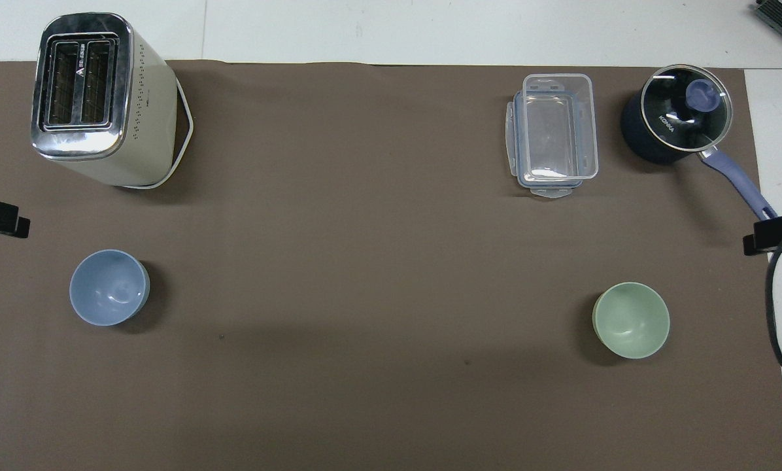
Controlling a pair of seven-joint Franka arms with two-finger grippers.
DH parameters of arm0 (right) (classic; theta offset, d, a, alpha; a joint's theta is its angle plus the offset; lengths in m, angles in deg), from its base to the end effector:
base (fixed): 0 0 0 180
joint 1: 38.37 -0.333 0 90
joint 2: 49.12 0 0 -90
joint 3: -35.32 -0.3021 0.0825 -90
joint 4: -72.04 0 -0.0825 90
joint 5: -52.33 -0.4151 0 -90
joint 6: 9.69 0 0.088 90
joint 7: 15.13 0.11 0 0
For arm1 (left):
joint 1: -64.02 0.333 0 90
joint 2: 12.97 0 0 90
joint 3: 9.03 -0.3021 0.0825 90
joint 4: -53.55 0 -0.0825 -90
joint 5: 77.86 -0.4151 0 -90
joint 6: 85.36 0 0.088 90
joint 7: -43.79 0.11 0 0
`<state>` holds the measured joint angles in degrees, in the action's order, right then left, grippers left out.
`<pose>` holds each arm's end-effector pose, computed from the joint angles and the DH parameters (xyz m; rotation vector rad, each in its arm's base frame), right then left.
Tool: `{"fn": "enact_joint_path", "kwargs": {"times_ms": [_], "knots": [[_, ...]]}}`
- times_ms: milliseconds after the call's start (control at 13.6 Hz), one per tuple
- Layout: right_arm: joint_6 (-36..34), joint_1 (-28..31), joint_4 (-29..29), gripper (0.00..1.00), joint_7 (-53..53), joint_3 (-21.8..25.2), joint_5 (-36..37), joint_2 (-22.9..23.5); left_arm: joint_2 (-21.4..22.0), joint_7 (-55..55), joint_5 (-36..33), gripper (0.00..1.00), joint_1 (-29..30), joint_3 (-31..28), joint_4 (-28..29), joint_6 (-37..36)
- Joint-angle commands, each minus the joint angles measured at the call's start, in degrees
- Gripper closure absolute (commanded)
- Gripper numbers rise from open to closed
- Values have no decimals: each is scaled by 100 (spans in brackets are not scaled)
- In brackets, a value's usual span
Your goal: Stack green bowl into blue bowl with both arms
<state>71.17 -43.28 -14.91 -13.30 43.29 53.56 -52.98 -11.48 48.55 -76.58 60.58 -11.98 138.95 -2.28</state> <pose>0.5469 -0.0347 0.6581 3.1265 -0.1374 -0.0621 0.5650 -0.0071 0.6520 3.1140 -0.1468 -0.0212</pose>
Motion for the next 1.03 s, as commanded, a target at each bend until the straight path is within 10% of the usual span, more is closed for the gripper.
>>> {"fn": "enact_joint_path", "kwargs": {"times_ms": [0, 955], "knots": [[-1, 42, -129, 0, -122, 4, -44, -115, 97, 25, 38, 0, 45, 31, 64, -55], [-1, 42, -129, 0, -122, 4, -44, -124, 194, 16, 38, 0, 53, 31, 266, 155]]}}
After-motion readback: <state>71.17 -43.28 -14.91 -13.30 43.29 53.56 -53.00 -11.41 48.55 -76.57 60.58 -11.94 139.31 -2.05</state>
